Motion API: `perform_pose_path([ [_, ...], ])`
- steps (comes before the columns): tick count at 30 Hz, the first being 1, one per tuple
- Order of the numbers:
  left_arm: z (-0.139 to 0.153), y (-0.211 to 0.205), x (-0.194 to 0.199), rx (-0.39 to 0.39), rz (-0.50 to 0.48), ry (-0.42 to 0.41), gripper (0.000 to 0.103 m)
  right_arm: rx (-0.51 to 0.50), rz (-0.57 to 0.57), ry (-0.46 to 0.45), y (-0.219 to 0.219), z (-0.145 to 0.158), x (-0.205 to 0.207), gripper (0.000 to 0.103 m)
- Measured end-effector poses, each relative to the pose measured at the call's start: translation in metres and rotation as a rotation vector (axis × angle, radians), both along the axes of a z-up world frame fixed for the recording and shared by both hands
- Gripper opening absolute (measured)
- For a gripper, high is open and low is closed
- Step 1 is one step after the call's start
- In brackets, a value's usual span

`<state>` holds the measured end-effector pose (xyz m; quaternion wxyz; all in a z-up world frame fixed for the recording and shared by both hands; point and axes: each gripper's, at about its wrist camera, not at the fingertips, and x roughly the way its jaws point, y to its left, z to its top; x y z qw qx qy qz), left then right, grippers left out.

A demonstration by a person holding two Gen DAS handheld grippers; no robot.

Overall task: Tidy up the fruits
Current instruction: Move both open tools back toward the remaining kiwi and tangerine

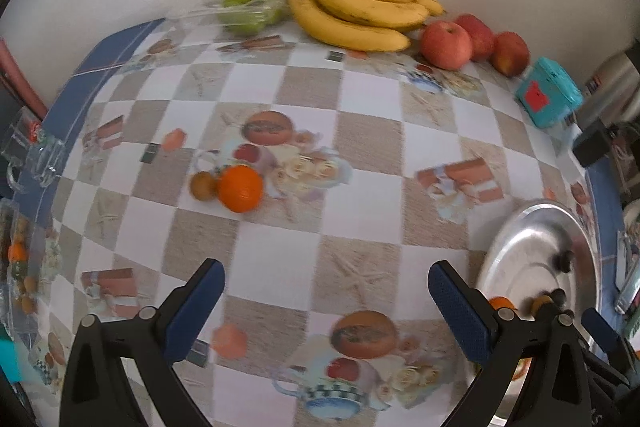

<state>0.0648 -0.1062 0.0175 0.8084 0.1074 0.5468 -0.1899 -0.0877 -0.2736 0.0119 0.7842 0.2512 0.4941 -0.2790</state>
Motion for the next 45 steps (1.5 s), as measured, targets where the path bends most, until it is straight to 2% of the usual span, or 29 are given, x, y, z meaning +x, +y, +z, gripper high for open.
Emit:
perform_pose_path([
  [9,0.002,0.062,0.038,0.074,0.152,-0.052,0.103,0.026,0.097,-0.008,0.026,-0.001,0.017,0.096],
  [12,0.0,0.077,0.045,0.071,0.186,-0.041,0.103,0.026,0.107,-0.027,0.034,0.002,0.021,0.096],
  [17,0.002,0.091,0.05,0.076,0.21,-0.053,0.103,0.016,0.158,-0.06,0.052,0.005,0.035,0.096],
  [23,0.008,0.096,0.054,0.108,0.195,-0.093,0.103,0.014,0.216,-0.076,0.071,0.005,0.051,0.096],
  [28,0.006,0.105,0.059,0.088,0.207,-0.074,0.103,0.033,0.248,-0.097,0.084,0.003,0.061,0.096],
  [39,-0.005,0.118,0.073,0.094,0.237,-0.04,0.103,0.01,0.298,-0.109,0.1,0.001,0.075,0.096],
  [45,-0.013,0.13,0.085,0.019,0.273,0.026,0.103,0.015,0.331,-0.122,0.108,-0.004,0.089,0.096],
])
